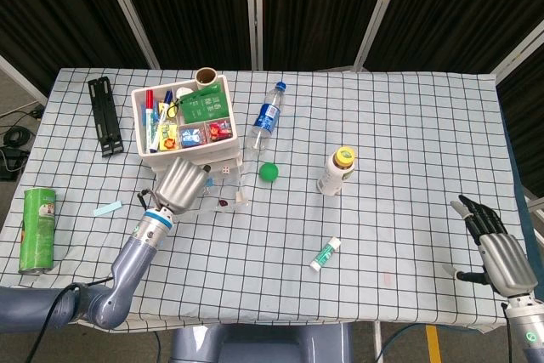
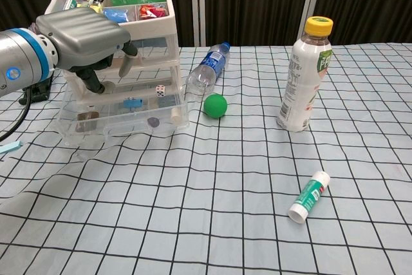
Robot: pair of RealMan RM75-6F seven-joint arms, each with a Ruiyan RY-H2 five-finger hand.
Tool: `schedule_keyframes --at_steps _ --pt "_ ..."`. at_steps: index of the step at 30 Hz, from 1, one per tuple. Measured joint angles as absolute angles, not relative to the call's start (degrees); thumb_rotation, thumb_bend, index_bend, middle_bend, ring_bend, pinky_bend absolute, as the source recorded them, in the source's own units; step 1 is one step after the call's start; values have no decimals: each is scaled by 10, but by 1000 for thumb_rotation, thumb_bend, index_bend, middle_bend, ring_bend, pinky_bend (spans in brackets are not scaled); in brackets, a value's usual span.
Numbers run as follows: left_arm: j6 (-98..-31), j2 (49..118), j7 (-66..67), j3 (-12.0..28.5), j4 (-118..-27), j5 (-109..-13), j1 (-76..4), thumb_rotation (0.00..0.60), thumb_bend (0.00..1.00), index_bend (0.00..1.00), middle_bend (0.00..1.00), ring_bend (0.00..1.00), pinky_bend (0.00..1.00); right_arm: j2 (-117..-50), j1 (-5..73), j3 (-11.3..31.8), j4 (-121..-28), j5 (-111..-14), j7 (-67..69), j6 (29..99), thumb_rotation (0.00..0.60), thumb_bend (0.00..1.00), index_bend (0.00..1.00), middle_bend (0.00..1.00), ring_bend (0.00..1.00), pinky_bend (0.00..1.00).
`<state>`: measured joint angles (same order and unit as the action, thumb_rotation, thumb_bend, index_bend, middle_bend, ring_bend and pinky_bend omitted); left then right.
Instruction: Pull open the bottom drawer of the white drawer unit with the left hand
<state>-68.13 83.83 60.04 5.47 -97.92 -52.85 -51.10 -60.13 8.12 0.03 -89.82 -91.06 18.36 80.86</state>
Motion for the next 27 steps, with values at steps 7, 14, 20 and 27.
schedule_keyframes --at_steps 7,14,20,27 --pt "-678 856 603 46 -953 -544 -514 600 285 417 957 920 811 -601 81 0 -898 -912 185 810 600 17 0 0 0 0" --pt "-676 870 618 44 -942 -535 -516 600 285 464 962 922 811 -600 80 1 -899 -913 188 813 600 17 0 0 0 0" --pt "-669 880 622 45 -927 -520 -518 600 285 483 962 922 811 -598 79 1 -899 -914 191 815 600 17 0 0 0 0" --pt "-664 898 626 48 -904 -509 -523 600 285 481 962 922 811 -597 79 1 -899 -913 196 816 600 17 0 0 0 0"
